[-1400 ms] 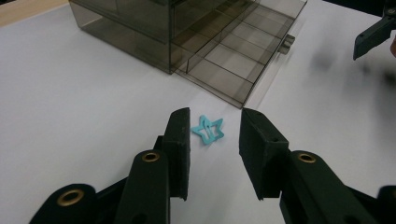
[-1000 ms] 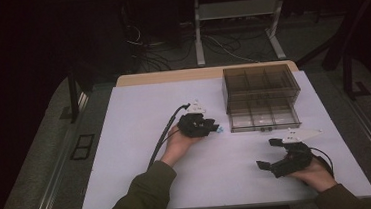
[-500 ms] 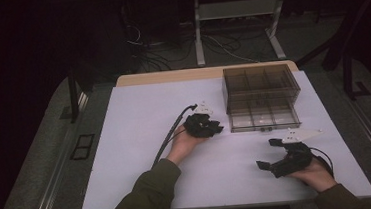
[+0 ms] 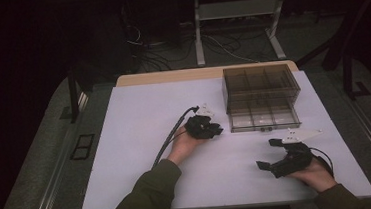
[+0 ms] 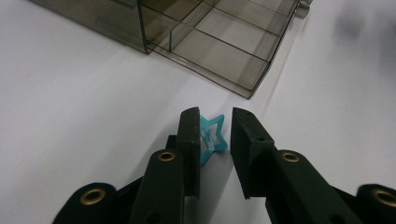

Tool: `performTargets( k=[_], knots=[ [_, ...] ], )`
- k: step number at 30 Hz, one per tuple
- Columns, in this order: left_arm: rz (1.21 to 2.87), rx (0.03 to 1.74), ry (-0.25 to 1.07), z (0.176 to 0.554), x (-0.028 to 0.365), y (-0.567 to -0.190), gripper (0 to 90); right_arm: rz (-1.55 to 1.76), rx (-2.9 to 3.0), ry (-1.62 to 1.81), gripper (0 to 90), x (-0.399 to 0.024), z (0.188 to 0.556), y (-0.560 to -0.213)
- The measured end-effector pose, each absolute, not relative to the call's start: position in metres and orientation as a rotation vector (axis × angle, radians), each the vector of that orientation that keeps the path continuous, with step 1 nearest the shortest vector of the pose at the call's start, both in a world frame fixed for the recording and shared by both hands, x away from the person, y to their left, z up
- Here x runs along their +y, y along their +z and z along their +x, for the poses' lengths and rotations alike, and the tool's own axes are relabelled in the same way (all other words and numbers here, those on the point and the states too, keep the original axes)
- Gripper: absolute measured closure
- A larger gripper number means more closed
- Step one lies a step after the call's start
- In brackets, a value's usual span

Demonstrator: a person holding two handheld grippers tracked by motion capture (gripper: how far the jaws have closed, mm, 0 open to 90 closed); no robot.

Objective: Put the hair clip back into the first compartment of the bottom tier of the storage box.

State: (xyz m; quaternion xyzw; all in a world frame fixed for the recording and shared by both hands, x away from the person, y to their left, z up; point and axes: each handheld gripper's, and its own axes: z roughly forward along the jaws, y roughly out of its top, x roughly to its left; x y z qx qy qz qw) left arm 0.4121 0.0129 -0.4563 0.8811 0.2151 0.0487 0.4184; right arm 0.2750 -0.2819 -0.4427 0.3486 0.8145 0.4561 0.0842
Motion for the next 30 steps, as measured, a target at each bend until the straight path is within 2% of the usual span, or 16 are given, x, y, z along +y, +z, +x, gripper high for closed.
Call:
performTargets(
  k=[5,10,11,30],
  knots=[
    [2.216,0.525,0.108,0.4121,0.0131,-0.4571,80.6,1.042,2.429,1.360,0.2,-0.2817,0.2751,-0.4429],
    [2.205,0.528,0.087,0.4126,0.0142,-0.4568,82.2,1.040,2.432,1.358,0.2,-0.2819,0.2748,-0.4427],
    [2.205,0.528,0.087,0.4126,0.0142,-0.4568,85.6,1.040,2.432,1.358,0.2,-0.2819,0.2748,-0.4427],
    [2.158,0.577,0.089,0.4130,0.0191,-0.4508,89.6,1.038,2.434,1.360,0.2,-0.2817,0.2745,-0.4426]
  ],
)
